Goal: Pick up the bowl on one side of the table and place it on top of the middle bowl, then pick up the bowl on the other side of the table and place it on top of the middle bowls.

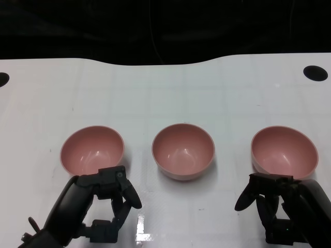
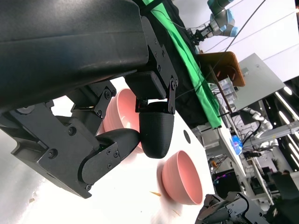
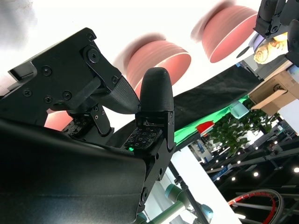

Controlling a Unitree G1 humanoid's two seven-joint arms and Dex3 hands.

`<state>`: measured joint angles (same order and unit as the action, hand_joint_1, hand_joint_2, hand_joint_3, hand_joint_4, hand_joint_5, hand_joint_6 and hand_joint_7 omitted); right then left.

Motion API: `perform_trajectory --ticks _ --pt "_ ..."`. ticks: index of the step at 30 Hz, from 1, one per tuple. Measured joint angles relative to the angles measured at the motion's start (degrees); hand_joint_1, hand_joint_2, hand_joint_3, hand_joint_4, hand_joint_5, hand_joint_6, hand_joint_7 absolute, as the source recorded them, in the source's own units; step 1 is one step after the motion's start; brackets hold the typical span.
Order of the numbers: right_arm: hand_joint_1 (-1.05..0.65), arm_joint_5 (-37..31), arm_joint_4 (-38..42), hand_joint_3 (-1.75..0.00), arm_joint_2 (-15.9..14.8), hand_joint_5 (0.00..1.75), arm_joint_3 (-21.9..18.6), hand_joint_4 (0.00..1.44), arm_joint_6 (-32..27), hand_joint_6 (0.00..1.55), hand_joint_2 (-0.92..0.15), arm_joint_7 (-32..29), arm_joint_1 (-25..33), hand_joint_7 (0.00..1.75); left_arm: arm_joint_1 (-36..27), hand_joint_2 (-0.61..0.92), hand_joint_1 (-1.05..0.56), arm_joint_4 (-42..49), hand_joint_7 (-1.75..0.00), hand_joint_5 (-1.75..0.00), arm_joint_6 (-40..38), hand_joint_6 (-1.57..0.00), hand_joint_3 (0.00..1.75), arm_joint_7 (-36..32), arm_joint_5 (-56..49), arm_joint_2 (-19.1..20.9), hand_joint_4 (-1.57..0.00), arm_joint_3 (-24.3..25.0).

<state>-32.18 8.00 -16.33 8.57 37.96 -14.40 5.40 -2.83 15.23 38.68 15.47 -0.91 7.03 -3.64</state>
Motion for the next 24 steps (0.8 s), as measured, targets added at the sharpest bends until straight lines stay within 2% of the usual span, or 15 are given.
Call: perform_trajectory --ticks 24 --pt "-0.09 0.6 0.1 -1.48 0.0 1.75 0.0 0.90 0.2 0.88 -0.17 0.0 0.0 1.25 0.1 0.41 -0.22 0.5 -1.37 -1.71 0.0 -0.83 1.21 0.0 0.0 0.0 -0.86 -0.1"
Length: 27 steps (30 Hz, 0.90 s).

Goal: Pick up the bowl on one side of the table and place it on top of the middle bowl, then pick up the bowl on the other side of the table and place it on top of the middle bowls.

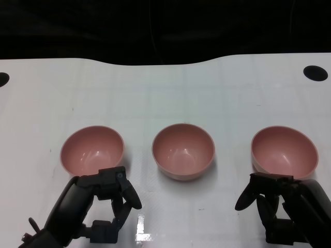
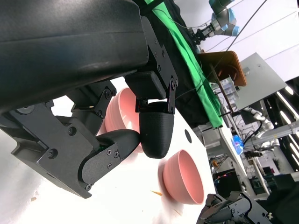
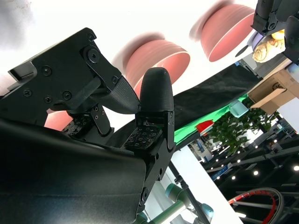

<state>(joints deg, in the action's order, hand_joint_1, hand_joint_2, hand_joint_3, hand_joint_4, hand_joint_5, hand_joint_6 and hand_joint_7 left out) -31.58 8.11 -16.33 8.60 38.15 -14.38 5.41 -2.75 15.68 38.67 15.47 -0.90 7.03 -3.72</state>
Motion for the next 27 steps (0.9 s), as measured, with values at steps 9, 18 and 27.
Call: perform_trajectory --ticks 9,18,27 --pt "-0.08 0.0 0.0 -1.44 0.0 1.75 0.0 0.89 0.0 0.86 -0.20 0.0 0.0 1.23 0.0 0.41 -0.22 0.0 -1.36 -1.72 0.0 -0.83 1.22 0.0 0.2 0.0 -0.86 0.0" --pt "-0.18 -2.4 -0.4 -0.99 0.0 1.27 -0.9 0.69 -0.1 0.76 -0.42 -2.5 0.0 0.72 0.1 0.41 -0.22 0.1 -1.37 -1.72 0.0 -0.83 1.23 0.0 0.2 0.0 -0.87 0.0" --pt "-0.46 -6.0 -4.7 -0.06 -0.1 0.88 -1.9 0.25 -5.3 0.42 -0.87 -2.6 0.8 0.33 0.3 0.41 -0.22 0.4 -1.37 -1.72 0.1 -0.83 1.22 0.0 0.2 0.0 -0.87 0.0"
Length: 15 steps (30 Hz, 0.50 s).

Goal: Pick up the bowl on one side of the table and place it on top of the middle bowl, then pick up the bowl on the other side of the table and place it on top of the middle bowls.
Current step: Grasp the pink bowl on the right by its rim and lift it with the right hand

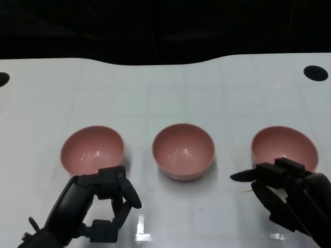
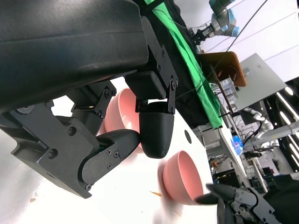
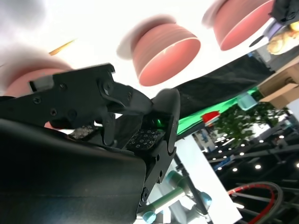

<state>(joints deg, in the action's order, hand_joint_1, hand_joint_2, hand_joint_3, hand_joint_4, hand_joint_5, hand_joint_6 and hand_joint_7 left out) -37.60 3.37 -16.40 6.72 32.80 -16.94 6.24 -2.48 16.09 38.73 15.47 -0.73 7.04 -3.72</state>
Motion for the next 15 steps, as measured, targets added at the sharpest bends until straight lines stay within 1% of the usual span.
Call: perform_trajectory --ticks 3,8,11,13,15 --pt "-0.54 -2.9 -1.1 -0.03 -0.1 0.85 -0.3 0.14 -2.3 0.33 -0.88 -1.2 0.4 0.25 0.0 0.41 -0.22 0.0 -1.36 -1.72 0.0 -0.83 1.23 0.0 0.0 0.0 -0.86 0.0" --pt "-0.65 -6.8 -4.9 -0.01 -0.1 0.80 -1.0 0.03 -7.7 0.25 -0.88 -1.9 1.2 0.19 0.0 0.40 -0.22 0.1 -1.36 -1.71 0.0 -0.84 1.23 0.0 0.1 0.0 -0.86 0.0" --pt "-0.69 -8.5 -6.8 0.00 -0.1 0.76 -1.2 0.00 -11.5 0.21 -0.87 -1.9 1.6 0.17 0.0 0.40 -0.22 0.1 -1.36 -1.71 0.0 -0.84 1.24 0.0 0.1 0.0 -0.87 0.0" --pt "-0.74 -9.5 -8.1 0.00 -0.1 0.65 -1.2 0.00 -14.4 0.17 -0.86 -1.4 1.9 0.14 0.0 0.39 -0.22 0.1 -1.36 -1.72 0.0 -0.84 1.25 0.0 0.1 0.0 -0.86 0.0" --pt "-0.76 -11.3 -9.7 0.00 0.0 0.61 -1.0 0.00 -17.9 0.15 -0.85 -0.4 2.1 0.13 0.0 0.39 -0.22 0.1 -1.36 -1.72 0.0 -0.83 1.25 0.0 0.1 0.0 -0.86 0.0"
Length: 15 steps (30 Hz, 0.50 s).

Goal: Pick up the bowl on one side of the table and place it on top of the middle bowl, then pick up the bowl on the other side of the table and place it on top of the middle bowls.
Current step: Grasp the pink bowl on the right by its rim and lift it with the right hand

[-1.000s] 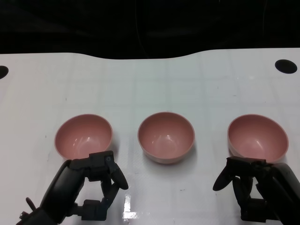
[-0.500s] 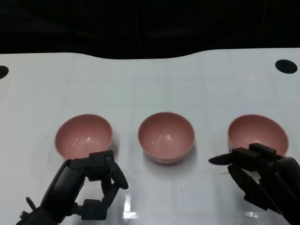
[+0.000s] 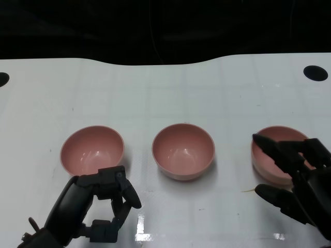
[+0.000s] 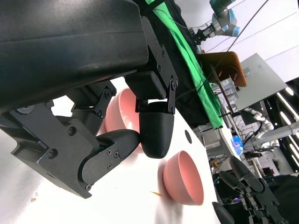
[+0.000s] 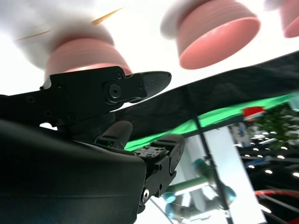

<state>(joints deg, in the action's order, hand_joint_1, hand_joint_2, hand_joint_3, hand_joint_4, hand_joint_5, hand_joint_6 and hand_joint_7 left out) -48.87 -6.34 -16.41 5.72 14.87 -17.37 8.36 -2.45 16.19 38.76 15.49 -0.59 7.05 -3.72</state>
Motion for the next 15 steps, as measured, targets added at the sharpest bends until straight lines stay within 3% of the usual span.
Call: perform_trajectory --ticks 8,15 --pt "-0.74 -5.3 -2.1 0.00 0.0 0.63 1.9 0.01 -10.6 0.17 -0.83 4.3 -0.1 0.13 0.0 0.42 -0.23 0.0 -1.36 -1.72 0.2 -0.83 1.21 0.0 0.0 0.1 -0.86 0.0" --pt "-0.71 -7.8 1.2 0.00 -1.4 0.67 4.0 0.08 -15.1 0.25 -0.83 6.6 -3.4 0.14 0.0 0.42 -0.22 0.0 -1.36 -1.70 0.4 -0.83 1.21 0.0 0.0 0.1 -0.85 0.0"
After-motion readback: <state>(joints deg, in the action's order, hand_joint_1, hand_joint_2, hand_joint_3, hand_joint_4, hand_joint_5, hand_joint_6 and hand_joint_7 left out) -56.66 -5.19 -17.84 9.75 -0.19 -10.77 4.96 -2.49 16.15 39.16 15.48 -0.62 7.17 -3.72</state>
